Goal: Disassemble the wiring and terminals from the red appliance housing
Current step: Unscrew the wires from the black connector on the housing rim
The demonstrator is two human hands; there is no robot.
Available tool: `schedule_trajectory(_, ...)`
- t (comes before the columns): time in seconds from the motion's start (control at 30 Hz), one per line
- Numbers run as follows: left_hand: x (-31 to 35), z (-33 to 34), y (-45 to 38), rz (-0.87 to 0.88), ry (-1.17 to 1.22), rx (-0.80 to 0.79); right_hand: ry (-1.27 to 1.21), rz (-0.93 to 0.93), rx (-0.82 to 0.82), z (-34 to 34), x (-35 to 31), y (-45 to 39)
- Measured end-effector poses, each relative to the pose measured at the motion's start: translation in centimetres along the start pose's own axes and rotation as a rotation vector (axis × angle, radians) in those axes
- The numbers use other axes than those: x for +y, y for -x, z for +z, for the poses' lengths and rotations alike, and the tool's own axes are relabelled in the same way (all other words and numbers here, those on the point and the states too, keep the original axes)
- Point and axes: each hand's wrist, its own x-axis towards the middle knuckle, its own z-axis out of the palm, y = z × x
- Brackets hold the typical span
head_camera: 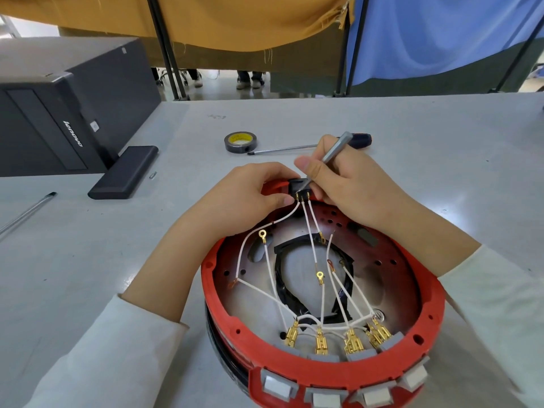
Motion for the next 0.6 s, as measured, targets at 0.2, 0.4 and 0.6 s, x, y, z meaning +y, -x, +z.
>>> schedule_trajectory(0.2,-0.10,-0.05,-0.07,-0.009,0.001,-0.014,0.000,-0.010,0.038,0.04,0.00,0.01)
schedule_trajectory(0.4,-0.07,-0.03,-0.04,-0.015,0.004,-0.018,-0.070,0.037,0.041,0.07,-0.05,-0.14)
schedule_trajectory(0.6,0.04,-0.01,0.00,-0.008,0.004,-0.018,-0.123,0.053,0.036,0.02,-0.11,-0.26)
